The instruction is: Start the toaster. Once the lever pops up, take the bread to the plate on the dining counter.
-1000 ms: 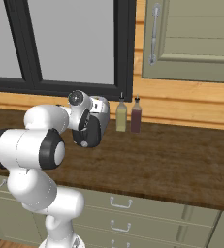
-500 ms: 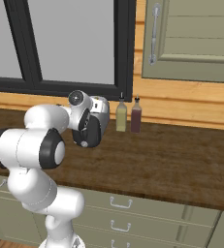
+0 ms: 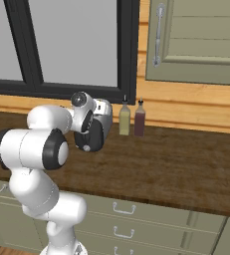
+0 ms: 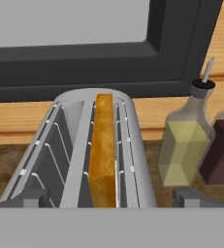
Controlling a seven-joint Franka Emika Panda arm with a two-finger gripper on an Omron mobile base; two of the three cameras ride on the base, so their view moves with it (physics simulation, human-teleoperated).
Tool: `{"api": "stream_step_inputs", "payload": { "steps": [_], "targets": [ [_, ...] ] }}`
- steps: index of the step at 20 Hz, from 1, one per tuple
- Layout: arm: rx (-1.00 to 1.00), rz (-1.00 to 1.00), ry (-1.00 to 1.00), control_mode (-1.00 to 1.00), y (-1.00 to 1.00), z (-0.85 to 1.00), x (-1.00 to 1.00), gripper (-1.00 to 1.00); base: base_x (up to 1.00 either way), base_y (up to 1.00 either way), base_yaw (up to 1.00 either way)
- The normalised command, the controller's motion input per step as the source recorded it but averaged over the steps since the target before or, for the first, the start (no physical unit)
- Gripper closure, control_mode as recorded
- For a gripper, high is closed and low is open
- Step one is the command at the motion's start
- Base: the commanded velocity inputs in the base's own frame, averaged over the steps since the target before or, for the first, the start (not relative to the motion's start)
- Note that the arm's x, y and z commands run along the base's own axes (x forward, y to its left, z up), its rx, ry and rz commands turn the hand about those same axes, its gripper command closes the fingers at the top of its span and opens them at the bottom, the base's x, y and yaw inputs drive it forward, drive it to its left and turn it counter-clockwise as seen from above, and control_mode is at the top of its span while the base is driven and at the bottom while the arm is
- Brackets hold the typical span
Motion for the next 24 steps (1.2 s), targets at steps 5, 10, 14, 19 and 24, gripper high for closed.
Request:
{"api": "stream_step_inputs", "payload": {
  "steps": [5, 10, 14, 19, 24],
  "targets": [
    [0.0, 0.0, 0.0, -1.0, 0.0, 0.0, 0.05, -1.0, 0.0, 0.0, 0.0],
    [0.0, 0.0, 0.0, -1.0, 0.02, -0.02, 0.02, -1.0, 0.0, 0.0, 0.0],
    [0.0, 0.0, 0.0, -1.0, 0.03, -0.08, 0.0, -1.0, 0.0, 0.0, 0.0],
    [0.0, 0.0, 0.01, -1.0, 0.05, -0.06, 0.02, -1.0, 0.0, 0.0, 0.0],
    [0.0, 0.0, 0.0, -1.0, 0.03, 0.0, 0.05, -1.0, 0.0, 0.0, 0.0]
  ]
}}
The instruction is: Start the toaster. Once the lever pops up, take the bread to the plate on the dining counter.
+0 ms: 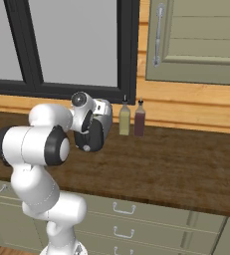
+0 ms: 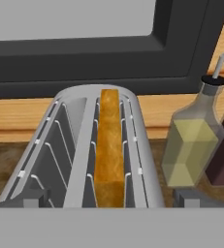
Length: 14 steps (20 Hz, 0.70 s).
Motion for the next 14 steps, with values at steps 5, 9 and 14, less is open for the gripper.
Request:
{"api": "stream_step_inputs", "payload": {
  "steps": [5, 9, 14],
  "targets": [
    [0.0, 0.0, 0.0, -1.0, 0.0, 0.0, 0.1, -1.0, 0.0, 0.0, 0.0],
    [0.0, 0.0, 0.0, -1.0, 0.0, 0.0, 0.11, -1.0, 0.0, 0.0, 0.0],
    [0.0, 0.0, 0.0, -1.0, 0.0, 0.0, 0.03, -1.0, 0.0, 0.0, 0.0]
  ]
}}
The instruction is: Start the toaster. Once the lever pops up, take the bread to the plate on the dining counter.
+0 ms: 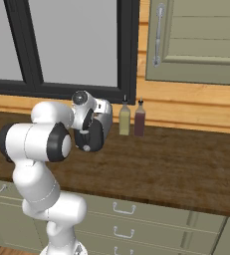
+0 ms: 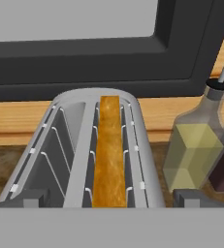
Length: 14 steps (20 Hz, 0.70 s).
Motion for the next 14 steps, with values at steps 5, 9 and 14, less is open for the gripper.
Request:
{"api": "stream_step_inputs", "payload": {
  "steps": [5, 9, 14],
  "targets": [
    [0.0, 0.0, 0.0, -1.0, 0.0, 0.0, 0.0, 1.0, 0.0, 0.0, 0.0],
    [0.0, 0.0, 0.0, -1.0, 0.0, 0.0, 0.0, 1.0, 0.0, 0.0, 0.0],
    [0.0, 0.0, 0.0, -1.0, 0.0, 0.0, 0.0, 1.0, 0.0, 0.0, 0.0]
  ]
}}
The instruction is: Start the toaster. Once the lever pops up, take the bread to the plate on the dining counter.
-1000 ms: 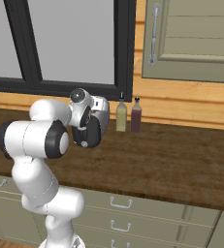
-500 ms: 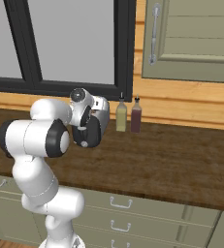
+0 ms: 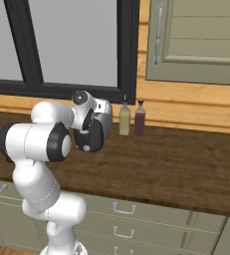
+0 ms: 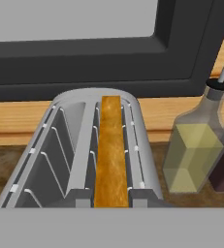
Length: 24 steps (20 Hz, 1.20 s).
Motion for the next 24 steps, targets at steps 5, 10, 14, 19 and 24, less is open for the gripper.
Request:
{"api": "stream_step_inputs", "payload": {
  "steps": [5, 10, 14, 19, 24],
  "targets": [
    [0.0, 0.0, 0.0, -1.0, 0.0, 0.0, 0.0, 1.0, 0.0, 0.0, 0.0],
    [0.0, 0.0, 0.0, -1.0, 0.0, 0.04, 0.0, 1.0, 0.0, 0.0, 0.0],
    [0.0, 0.0, 0.0, -1.0, 0.0, 0.11, -0.01, 1.0, 0.0, 0.0, 0.0],
    [0.0, 0.0, 0.0, -1.0, 0.0, 0.08, -0.08, 1.0, 0.0, 0.0, 0.0],
    [0.0, 0.0, 0.0, -1.0, 0.0, 0.19, 0.0, 1.0, 0.0, 0.0, 0.0]
  ]
}}
